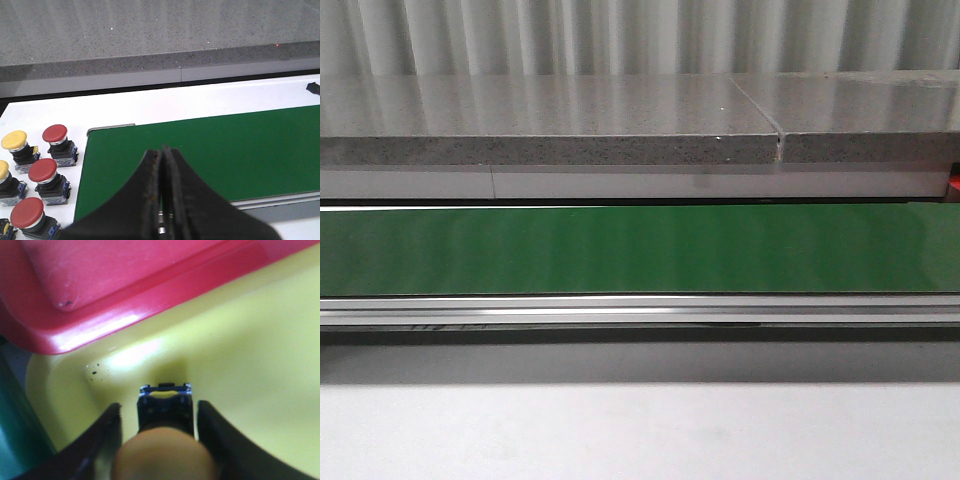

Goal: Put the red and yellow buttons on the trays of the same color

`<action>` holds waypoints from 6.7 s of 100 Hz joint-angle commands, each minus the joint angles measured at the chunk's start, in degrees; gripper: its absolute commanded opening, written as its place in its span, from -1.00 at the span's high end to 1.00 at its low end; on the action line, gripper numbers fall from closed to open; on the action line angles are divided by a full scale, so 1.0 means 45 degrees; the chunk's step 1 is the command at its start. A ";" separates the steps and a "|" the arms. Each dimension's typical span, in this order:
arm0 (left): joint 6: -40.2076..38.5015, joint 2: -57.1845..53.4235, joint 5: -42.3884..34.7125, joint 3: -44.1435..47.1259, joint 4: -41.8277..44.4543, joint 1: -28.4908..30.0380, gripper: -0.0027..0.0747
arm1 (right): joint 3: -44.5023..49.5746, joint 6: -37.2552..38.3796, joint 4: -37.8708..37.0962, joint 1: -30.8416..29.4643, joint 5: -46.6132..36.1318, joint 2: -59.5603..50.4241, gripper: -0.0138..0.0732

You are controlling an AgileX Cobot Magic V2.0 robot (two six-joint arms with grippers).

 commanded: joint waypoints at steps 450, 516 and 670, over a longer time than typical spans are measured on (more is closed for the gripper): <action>-0.5352 1.3496 -0.0141 -0.4967 0.0987 0.5927 -0.59 | 0.4141 -0.1923 0.0640 0.6688 -0.1825 -1.1034 0.82; -0.5323 1.4544 -0.0425 -0.4967 0.0987 0.5927 0.49 | 0.4141 -0.1923 0.0640 0.6688 -0.1825 -1.1034 0.82; -0.1339 1.3116 0.3957 -0.8197 0.0593 0.1769 0.98 | 0.4141 -0.1923 0.0640 0.6688 -0.1825 -1.1034 0.82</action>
